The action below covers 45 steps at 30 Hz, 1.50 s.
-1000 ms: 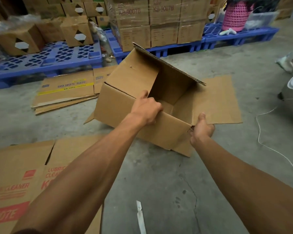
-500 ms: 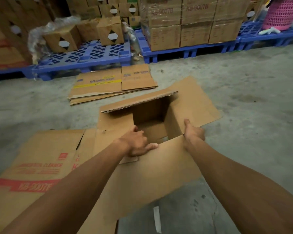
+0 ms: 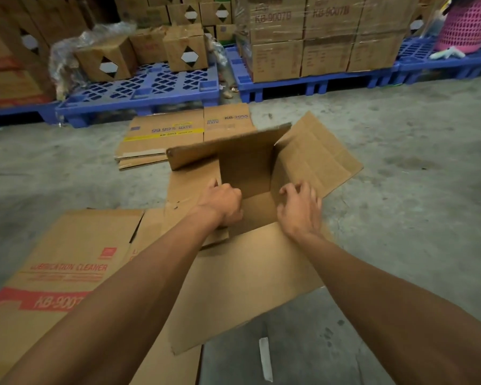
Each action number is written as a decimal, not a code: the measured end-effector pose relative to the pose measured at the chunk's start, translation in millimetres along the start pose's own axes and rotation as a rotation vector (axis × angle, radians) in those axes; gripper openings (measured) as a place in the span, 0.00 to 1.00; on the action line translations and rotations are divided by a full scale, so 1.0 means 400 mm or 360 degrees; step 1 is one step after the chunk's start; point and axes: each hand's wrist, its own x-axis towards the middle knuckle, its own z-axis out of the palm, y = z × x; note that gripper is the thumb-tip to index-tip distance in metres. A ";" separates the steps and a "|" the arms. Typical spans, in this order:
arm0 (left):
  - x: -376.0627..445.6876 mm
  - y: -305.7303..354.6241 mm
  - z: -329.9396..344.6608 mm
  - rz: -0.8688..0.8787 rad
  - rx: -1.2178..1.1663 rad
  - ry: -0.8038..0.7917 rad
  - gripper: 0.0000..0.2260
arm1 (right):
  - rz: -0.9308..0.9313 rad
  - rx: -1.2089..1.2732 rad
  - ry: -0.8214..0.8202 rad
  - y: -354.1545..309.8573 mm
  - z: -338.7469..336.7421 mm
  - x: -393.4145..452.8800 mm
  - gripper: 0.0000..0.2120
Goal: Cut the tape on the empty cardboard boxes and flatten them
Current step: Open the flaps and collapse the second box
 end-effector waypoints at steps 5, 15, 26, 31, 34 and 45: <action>-0.011 -0.082 -0.084 -0.0200 0.0256 -0.0385 0.19 | 0.0156 -0.0435 -0.0429 0.019 0.003 0.057 0.27; -0.106 -0.299 0.076 -0.0981 -0.0028 -0.0659 0.40 | 0.0191 -0.0525 -0.0636 -0.021 0.032 0.073 0.26; 0.017 -0.271 0.188 -0.1266 -0.1060 -0.0011 0.30 | -0.0293 -0.0566 -0.0595 -0.074 0.118 0.158 0.30; 0.107 -0.342 0.214 -0.1002 -0.0859 0.0142 0.36 | -0.0537 -0.0320 -0.0150 -0.173 0.143 0.282 0.33; 0.133 -0.364 0.249 -0.0970 -0.0830 0.0339 0.28 | -0.0581 -0.0300 -0.0235 -0.224 0.186 0.377 0.36; 0.167 -0.380 0.299 -0.0957 -0.0955 0.0668 0.23 | -0.0507 -0.0468 -0.0710 -0.255 0.340 0.470 0.26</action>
